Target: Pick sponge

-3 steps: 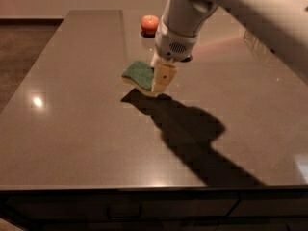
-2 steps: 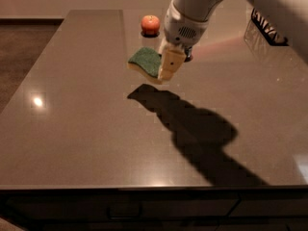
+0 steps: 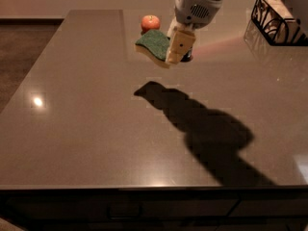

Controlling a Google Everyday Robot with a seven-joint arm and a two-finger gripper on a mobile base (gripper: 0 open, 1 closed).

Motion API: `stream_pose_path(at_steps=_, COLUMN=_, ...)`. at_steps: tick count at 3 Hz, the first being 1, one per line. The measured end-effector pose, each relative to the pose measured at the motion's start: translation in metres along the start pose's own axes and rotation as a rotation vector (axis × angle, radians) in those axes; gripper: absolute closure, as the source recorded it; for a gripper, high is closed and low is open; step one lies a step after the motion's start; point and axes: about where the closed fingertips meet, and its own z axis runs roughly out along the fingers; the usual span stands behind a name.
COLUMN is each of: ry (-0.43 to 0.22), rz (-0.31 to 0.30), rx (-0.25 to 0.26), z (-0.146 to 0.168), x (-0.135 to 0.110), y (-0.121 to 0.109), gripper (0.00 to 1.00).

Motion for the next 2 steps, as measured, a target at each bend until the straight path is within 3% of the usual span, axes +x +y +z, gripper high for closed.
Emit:
stream_pose_path(at_steps=1, ry=-0.045, rz=0.025, rx=0.011, z=-0.0085, x=0.0002, y=-0.0002, gripper=1.00)
stream_pose_path(at_steps=2, ry=-0.048, rz=0.027, rx=0.011, z=-0.0088, x=0.0000, y=-0.0001, gripper=1.00)
